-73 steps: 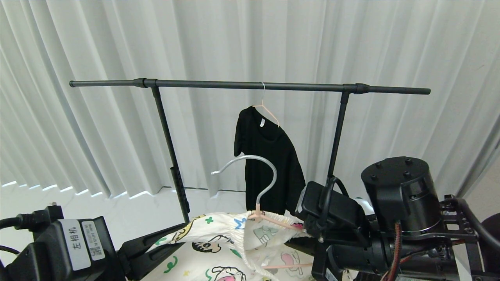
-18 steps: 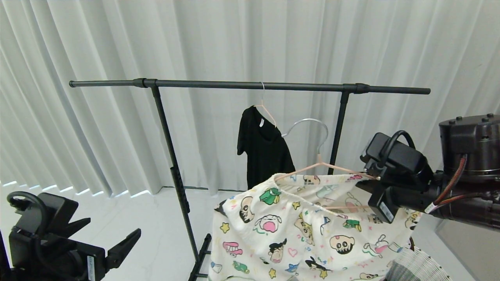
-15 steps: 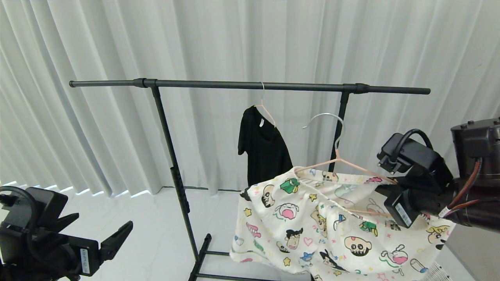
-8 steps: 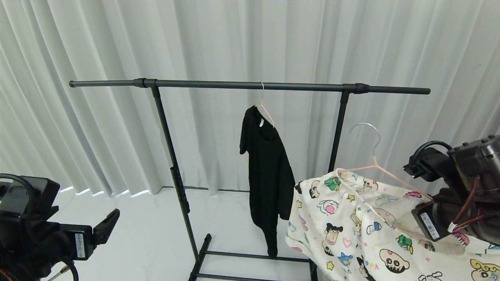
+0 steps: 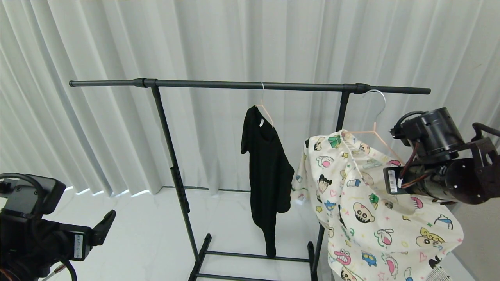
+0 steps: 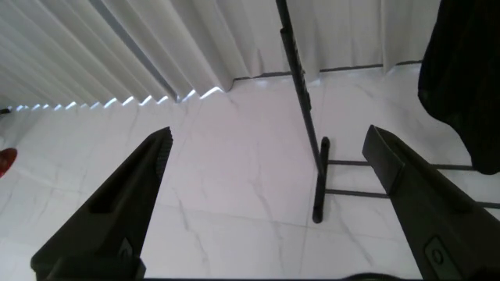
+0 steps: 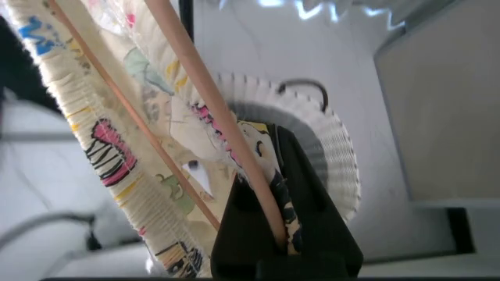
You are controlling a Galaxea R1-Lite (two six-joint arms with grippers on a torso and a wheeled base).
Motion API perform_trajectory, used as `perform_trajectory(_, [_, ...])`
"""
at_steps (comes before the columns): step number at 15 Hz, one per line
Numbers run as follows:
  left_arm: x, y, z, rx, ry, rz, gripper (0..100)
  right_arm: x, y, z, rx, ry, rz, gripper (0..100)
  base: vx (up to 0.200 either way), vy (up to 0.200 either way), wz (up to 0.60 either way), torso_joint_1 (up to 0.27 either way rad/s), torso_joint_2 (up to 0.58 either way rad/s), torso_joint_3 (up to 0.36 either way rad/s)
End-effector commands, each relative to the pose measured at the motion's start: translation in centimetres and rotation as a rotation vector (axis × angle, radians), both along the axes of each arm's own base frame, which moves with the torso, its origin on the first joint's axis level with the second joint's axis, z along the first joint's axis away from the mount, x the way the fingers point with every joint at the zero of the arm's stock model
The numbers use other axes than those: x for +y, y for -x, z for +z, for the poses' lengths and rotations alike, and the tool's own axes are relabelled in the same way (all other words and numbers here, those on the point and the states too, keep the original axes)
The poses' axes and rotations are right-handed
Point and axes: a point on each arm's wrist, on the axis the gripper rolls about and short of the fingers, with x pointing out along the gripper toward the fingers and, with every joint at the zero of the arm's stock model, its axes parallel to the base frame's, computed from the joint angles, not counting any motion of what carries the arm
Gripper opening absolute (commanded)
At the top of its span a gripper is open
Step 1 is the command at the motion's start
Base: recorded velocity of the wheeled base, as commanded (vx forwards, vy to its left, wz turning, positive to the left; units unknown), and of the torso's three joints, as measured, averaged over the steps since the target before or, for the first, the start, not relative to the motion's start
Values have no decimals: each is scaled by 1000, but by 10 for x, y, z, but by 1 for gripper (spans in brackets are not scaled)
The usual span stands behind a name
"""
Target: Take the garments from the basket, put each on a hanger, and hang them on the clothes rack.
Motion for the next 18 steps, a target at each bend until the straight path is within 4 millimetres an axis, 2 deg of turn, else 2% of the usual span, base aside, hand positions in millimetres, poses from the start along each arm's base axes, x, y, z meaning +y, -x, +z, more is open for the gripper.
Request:
perform_trajectory(1, [-1, -1, 0, 4, -2, -9, 100, 6, -11, 3, -14, 13, -16, 0, 0, 0, 0, 0, 0, 0])
perform_trajectory(4, [-2, -3, 4, -13, 2, -13, 100, 6, -12, 13, -54, 12, -38, 0, 0, 0, 0, 0, 0, 0])
perform_trajectory(18, [-10, -2, 3, -10, 4, -67, 100, 10, -11, 16, -65, 19, -15, 0, 200, 0, 0, 5, 3, 3])
